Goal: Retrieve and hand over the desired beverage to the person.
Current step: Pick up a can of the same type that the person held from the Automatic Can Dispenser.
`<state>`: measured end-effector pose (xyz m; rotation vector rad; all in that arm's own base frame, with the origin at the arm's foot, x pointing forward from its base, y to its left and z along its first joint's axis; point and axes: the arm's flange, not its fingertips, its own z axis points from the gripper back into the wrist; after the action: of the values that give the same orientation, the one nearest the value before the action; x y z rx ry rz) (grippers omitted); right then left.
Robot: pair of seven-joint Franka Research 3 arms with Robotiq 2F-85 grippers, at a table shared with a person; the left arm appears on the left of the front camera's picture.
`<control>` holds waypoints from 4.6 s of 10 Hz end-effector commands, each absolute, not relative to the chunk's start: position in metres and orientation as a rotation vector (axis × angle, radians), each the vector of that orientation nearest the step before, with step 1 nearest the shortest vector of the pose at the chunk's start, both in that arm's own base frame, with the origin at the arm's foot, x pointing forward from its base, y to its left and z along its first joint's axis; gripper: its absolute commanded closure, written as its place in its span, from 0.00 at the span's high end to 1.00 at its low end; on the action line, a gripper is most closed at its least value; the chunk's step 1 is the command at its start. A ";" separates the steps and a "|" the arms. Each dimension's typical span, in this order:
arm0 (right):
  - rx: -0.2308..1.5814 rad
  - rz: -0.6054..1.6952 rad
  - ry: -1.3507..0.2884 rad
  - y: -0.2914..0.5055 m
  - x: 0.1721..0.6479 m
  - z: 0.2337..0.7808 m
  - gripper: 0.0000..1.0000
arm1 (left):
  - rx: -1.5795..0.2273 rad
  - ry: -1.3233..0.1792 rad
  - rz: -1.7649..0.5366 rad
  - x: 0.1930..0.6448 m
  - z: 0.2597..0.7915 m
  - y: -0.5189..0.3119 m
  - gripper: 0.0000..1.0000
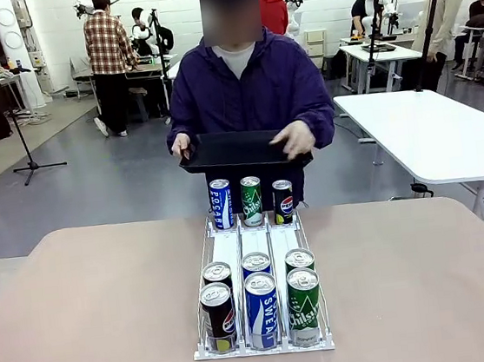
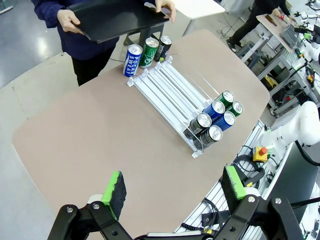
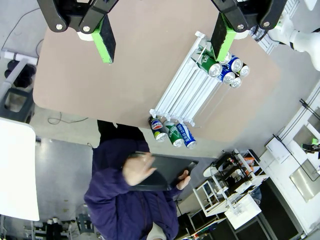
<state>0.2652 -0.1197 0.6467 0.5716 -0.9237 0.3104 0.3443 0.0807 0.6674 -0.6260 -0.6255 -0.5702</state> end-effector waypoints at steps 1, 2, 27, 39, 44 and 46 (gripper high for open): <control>0.588 0.318 -0.936 -0.119 0.268 0.647 1.00 | -0.639 -0.638 -0.592 0.345 0.669 0.083 1.00; 0.588 0.318 -0.936 -0.119 0.268 0.647 1.00 | -0.639 -0.638 -0.592 0.345 0.669 0.083 1.00; 0.040 0.135 -0.175 0.243 0.341 0.520 1.00 | -0.639 -0.638 -0.592 0.345 0.669 0.083 1.00; 0.078 0.076 -0.085 0.287 0.345 0.475 1.00 | -0.639 -0.638 -0.592 0.345 0.669 0.083 1.00; 0.078 0.002 -0.027 0.296 0.340 0.459 1.00 | -0.639 -0.638 -0.592 0.345 0.669 0.083 1.00; 0.067 -0.020 -0.015 0.302 0.335 0.454 1.00 | -0.639 -0.638 -0.592 0.345 0.669 0.083 1.00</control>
<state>0.3391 0.2950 0.4568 0.0666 -0.0328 0.0138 0.3448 0.0806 0.6685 -0.6215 -0.6253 -0.5691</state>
